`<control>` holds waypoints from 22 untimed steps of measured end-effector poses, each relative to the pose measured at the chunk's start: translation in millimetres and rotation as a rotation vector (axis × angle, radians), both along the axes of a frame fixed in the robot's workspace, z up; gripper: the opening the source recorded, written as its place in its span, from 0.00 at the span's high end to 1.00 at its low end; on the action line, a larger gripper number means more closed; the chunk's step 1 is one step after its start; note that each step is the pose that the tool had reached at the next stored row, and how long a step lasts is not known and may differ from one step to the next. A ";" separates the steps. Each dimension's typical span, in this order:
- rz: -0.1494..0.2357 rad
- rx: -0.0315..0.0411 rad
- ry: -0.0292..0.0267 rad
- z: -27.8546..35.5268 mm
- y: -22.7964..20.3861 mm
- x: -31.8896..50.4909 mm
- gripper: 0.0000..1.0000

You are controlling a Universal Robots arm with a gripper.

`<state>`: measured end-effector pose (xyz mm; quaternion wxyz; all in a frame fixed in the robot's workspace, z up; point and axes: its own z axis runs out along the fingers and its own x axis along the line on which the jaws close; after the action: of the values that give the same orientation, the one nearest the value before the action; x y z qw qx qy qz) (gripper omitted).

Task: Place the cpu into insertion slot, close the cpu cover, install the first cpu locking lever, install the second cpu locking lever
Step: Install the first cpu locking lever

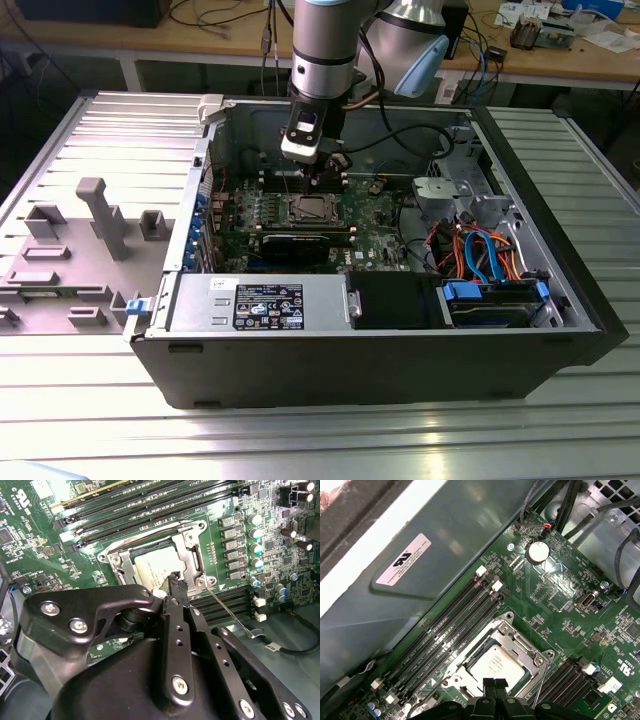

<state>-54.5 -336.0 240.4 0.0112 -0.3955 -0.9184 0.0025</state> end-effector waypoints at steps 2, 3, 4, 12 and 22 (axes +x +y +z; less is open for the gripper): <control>0.003 0.0000 0.0000 0.0 0.0 0.0 0.89; 0.004 0.0000 0.0000 0.0 0.0 0.0 0.89; 0.005 0.0000 0.0000 0.0 0.0 0.0 0.89; 0.015 0.0000 0.0000 0.0 0.0 0.0 0.89; 0.024 0.0000 0.0000 0.0 0.0 0.0 0.89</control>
<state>-54.5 -336.0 240.4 0.0111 -0.3843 -0.9231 0.0026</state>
